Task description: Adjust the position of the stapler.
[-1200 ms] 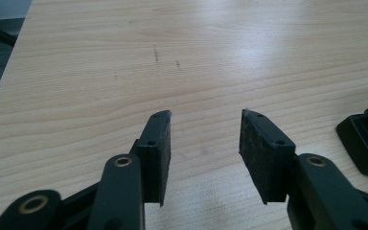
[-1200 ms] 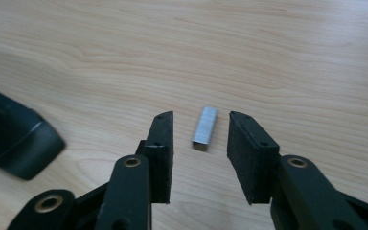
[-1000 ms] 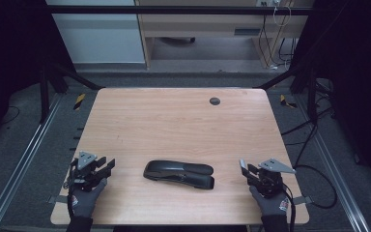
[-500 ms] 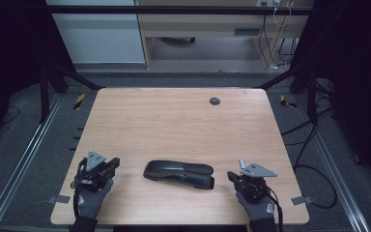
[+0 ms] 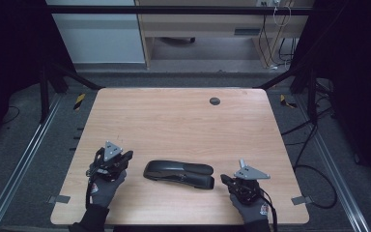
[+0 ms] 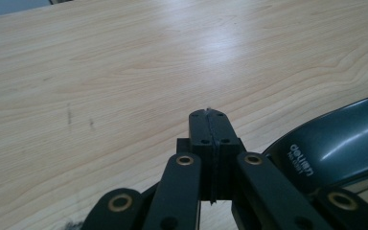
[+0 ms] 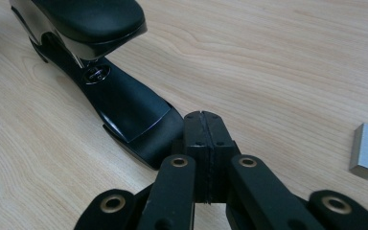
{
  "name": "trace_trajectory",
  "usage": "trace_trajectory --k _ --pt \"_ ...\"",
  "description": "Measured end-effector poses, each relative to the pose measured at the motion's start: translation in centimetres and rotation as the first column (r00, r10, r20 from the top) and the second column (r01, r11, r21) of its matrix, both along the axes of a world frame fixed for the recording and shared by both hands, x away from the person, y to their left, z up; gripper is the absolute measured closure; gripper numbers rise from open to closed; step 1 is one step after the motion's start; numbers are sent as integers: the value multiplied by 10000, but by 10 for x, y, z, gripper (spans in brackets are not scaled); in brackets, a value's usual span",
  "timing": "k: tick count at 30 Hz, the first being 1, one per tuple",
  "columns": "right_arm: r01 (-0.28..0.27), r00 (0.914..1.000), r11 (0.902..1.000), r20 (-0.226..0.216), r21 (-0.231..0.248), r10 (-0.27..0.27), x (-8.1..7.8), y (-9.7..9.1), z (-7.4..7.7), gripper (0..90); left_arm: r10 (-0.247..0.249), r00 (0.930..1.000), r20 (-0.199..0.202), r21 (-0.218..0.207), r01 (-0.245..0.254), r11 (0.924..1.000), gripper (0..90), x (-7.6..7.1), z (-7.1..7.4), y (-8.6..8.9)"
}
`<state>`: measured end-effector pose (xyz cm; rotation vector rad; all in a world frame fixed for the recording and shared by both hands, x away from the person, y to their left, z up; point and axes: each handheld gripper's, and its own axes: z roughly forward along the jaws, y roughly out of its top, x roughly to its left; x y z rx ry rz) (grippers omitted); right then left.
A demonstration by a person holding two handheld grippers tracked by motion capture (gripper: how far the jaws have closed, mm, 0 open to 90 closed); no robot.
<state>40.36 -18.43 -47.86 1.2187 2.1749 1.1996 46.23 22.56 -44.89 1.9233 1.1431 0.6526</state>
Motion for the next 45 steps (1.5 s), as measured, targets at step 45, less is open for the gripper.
trace_trajectory --k 45 --pt "-1067 9898 9943 -943 18 1064 -3 40 -22 900 -1516 9867 -592 350 1538 9875 900 16 -13 -52"
